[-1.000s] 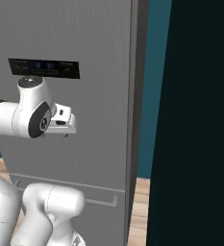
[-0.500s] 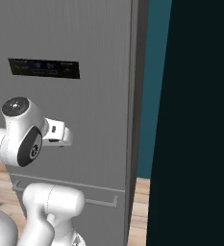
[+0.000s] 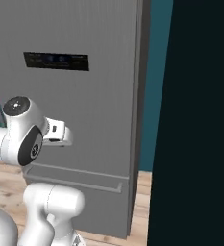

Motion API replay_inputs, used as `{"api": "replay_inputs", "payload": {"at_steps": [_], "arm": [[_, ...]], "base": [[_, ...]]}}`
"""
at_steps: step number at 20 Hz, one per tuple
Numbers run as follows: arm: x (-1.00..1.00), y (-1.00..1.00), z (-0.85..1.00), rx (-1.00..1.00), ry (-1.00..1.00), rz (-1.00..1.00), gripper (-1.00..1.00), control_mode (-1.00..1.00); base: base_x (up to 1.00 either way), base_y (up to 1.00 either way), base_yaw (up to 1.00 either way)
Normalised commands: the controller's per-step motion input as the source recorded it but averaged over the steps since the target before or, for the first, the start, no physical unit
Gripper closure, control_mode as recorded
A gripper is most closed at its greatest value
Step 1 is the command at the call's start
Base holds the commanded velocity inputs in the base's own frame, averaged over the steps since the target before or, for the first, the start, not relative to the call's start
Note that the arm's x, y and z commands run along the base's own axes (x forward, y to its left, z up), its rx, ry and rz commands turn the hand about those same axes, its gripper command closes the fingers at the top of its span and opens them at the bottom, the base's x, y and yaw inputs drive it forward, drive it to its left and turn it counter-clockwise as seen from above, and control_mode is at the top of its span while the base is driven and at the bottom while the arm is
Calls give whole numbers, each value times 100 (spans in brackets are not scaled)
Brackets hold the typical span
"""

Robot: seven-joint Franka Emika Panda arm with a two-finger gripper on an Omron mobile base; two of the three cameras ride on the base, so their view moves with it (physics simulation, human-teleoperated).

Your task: Gather the garlic and bell pepper from the fridge and place them on a tray on the dining counter. Then gather the steaks from the fridge and place them on the other tray.

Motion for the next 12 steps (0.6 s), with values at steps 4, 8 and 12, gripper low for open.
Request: {"api": "replay_inputs", "payload": {"at_steps": [4, 8, 12], "arm": [[0, 0, 0, 0, 0, 0, -100, 100], [0, 0, 0, 0, 0, 0, -100, 100], [0, 0, 0, 0, 0, 0, -100, 100]], "base": [[-54, 51, 4], [-4, 79, 4], [0, 91, 1]]}}
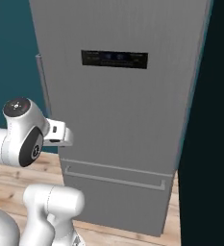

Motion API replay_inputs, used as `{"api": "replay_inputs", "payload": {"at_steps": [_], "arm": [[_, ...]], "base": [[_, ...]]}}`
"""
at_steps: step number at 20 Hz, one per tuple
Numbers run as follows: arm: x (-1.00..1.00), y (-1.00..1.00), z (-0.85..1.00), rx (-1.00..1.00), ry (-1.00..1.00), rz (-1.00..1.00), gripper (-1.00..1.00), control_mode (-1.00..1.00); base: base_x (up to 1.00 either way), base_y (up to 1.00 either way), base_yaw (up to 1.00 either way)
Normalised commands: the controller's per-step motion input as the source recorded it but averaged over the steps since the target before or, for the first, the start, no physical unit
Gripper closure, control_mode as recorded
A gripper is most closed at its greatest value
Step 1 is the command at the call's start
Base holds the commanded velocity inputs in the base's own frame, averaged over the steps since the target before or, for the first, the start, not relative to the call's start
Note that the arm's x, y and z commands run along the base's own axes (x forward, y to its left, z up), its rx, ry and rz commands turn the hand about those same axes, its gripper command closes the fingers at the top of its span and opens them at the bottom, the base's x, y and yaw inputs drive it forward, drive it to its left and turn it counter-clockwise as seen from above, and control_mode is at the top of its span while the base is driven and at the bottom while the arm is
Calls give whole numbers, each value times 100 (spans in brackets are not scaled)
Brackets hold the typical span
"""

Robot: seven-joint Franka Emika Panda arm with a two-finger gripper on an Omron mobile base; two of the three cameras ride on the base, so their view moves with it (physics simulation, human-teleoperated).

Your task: Gather the garlic and bell pepper from the fridge and place them on a tray on the dining counter. Then gather the steaks from the fridge and place them on the other tray.

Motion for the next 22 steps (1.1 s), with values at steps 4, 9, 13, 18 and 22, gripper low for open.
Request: {"api": "replay_inputs", "payload": {"at_steps": [4, 9, 13, 18, 22], "arm": [[0, 0, 0, 0, 0, 0, -100, 100], [0, 0, 0, 0, 0, 0, -100, 100], [0, 0, 0, 0, 0, 0, -100, 100], [0, 0, 0, 0, 0, 0, -100, 100], [0, 0, 0, 0, 0, 0, -100, 100]], "base": [[-3, 84, 0], [-13, 62, 0], [-11, 42, 0], [-19, 31, 0], [-6, 13, 0]]}}
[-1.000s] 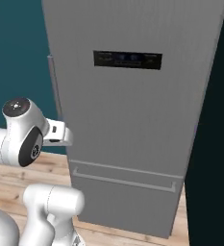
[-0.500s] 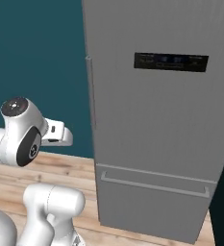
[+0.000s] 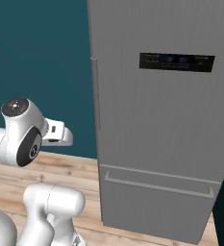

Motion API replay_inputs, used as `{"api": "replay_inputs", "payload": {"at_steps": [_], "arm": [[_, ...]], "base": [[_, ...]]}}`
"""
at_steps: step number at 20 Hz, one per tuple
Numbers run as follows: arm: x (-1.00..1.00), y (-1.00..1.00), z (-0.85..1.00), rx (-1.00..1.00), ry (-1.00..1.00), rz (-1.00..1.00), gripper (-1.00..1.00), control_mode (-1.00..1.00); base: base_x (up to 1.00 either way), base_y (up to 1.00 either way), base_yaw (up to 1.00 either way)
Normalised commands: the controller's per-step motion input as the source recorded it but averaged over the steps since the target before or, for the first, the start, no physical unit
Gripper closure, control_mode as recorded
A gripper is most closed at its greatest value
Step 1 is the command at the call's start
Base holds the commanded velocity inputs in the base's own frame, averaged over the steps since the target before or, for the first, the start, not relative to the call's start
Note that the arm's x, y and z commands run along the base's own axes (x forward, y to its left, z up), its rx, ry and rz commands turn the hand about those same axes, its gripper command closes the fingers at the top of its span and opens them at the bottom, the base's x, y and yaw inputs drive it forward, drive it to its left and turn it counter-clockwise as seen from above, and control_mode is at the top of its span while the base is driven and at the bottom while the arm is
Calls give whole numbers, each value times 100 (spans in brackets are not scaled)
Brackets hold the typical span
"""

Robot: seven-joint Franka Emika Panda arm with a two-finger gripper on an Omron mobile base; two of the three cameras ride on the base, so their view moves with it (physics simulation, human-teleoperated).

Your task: Gather the garlic and bell pepper from the fridge and place them on a tray on the dining counter. Then gather the steaks from the fridge and place them on the other tray.

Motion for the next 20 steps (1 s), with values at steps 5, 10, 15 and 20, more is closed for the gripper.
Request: {"api": "replay_inputs", "payload": {"at_steps": [5, 10, 15, 20], "arm": [[24, -3, 0, 0, -6, 0, -100, -100], [77, -42, 0, 2, 0, 0, -100, -100], [77, -35, 0, 0, -4, 0, -100, -100], [79, -11, 0, 1, -11, 0, -100, -100]], "base": [[0, 0, 0], [0, 0, 0], [0, 0, 0], [0, 0, 0]]}}
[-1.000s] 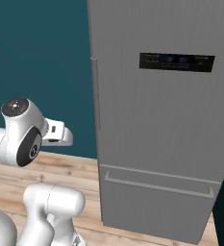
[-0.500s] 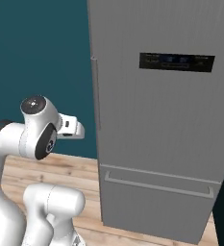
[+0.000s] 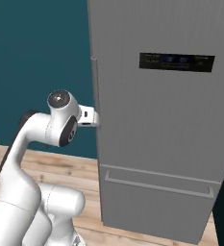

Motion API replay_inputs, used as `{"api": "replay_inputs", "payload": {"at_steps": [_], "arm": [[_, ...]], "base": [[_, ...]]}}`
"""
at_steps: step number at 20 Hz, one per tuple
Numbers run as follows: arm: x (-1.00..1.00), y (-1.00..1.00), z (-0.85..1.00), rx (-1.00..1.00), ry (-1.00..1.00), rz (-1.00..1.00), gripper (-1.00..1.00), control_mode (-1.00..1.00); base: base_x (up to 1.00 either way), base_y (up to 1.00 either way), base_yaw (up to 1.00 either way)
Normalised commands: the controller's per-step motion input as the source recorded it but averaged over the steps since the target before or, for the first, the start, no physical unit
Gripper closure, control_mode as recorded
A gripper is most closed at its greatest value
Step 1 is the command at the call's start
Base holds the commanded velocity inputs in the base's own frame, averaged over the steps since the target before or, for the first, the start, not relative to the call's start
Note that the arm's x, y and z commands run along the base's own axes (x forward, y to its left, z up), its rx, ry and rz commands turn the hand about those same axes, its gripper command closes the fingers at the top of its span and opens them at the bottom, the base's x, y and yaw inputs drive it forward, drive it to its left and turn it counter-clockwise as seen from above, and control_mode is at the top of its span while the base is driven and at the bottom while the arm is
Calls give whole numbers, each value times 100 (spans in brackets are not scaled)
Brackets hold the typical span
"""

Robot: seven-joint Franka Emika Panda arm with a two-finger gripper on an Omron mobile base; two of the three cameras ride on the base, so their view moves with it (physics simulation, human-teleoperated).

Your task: Gather the garlic and bell pepper from the fridge and place them on a tray on the dining counter. Then gather the steaks from the fridge and place them on the other tray.

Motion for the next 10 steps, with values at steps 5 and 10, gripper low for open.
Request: {"api": "replay_inputs", "payload": {"at_steps": [5, 10], "arm": [[63, -1, 0, 0, -28, 0, -100, -100], [42, -4, 0, 0, -33, 0, -100, -100]], "base": [[0, 0, 0], [0, 0, 0]]}}
